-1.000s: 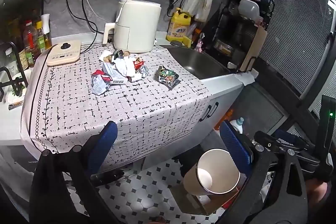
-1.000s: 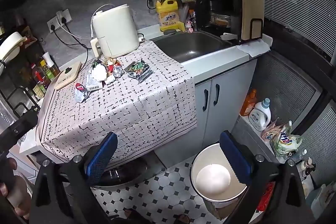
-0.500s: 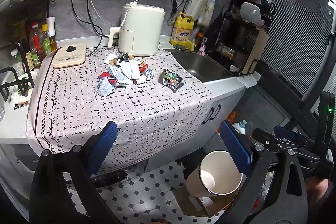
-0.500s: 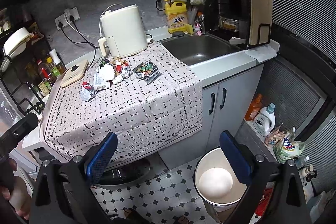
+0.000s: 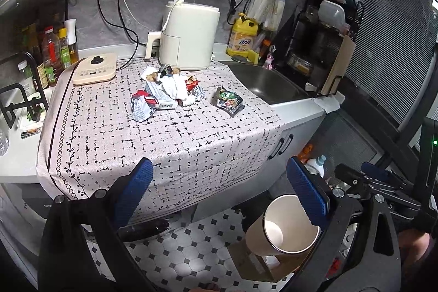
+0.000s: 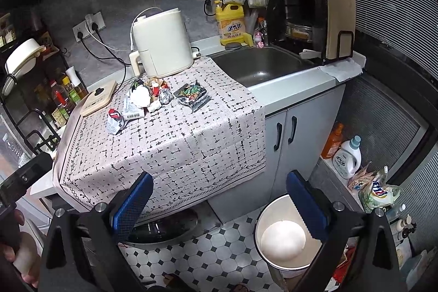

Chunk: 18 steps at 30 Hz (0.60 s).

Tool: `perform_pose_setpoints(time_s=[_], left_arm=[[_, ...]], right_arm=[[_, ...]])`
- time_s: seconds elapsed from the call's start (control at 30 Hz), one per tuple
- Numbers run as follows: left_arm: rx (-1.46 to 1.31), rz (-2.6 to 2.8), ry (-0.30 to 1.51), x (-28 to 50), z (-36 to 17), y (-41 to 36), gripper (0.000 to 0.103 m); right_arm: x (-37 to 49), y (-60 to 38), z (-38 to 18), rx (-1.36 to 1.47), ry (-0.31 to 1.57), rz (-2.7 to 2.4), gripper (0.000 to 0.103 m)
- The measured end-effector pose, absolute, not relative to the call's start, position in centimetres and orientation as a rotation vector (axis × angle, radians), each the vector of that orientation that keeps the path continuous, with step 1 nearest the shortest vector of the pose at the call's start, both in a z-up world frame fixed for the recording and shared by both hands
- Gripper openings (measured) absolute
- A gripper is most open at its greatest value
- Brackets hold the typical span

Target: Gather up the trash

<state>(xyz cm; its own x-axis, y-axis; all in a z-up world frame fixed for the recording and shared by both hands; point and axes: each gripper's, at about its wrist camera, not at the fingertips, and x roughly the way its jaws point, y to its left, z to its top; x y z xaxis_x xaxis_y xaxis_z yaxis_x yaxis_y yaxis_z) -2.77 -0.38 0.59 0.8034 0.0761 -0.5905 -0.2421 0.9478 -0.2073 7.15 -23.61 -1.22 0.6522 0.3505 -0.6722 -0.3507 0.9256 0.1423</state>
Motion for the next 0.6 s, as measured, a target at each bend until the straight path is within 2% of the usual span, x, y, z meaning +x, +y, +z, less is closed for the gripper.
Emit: perform_pose_setpoints(time_s=[0.6], left_arm=[[-0.303,0.211,0.607,-2.71,0.32,-0.94,0.097]], right_arm=[[8.07,-23.30,-1.63,-0.012,0.773,0.424,0.095]])
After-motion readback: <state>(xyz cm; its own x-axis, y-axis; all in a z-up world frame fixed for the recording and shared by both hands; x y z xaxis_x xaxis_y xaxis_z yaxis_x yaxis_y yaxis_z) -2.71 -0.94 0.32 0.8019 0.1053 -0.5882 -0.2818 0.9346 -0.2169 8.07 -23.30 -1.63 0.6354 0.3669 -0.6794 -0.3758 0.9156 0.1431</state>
